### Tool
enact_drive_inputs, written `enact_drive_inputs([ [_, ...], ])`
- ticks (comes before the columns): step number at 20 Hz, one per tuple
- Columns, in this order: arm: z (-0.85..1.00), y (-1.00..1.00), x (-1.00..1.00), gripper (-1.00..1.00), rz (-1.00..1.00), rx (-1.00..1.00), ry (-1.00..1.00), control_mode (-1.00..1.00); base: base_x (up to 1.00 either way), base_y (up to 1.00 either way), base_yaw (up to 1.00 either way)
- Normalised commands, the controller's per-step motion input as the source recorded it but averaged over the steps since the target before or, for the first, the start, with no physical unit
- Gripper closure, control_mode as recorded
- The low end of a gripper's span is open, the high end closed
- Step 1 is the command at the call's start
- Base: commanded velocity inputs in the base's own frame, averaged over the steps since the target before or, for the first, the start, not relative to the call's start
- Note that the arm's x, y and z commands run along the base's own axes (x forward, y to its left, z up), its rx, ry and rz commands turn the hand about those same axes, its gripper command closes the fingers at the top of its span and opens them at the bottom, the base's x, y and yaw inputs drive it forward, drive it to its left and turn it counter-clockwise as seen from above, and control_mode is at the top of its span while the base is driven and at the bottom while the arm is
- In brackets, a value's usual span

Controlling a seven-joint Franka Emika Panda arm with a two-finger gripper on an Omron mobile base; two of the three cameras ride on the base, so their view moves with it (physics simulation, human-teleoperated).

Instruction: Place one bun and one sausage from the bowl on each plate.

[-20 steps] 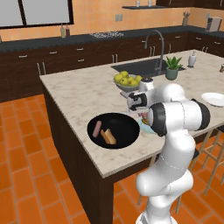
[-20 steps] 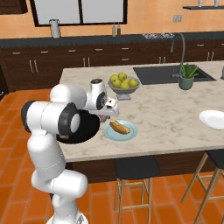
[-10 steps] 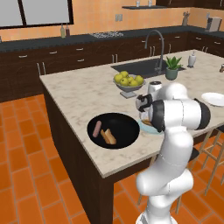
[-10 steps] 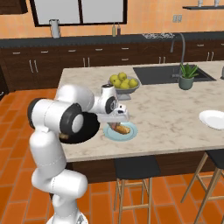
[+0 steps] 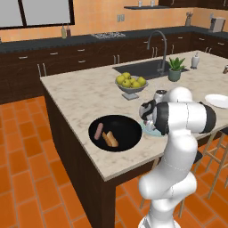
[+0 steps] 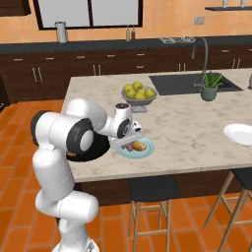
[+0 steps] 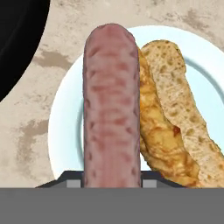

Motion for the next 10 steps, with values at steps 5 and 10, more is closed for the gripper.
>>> enact_drive_inputs([
  [5,-0.09,-0.12,0.22,1.0,0.04,0.0,0.02,-1.0,0.0,0.0,0.0],
  [10,-0.01,0.0,-0.01,-1.0,0.01,0.0,0.01,-1.0,0.0,0.0,0.0],
])
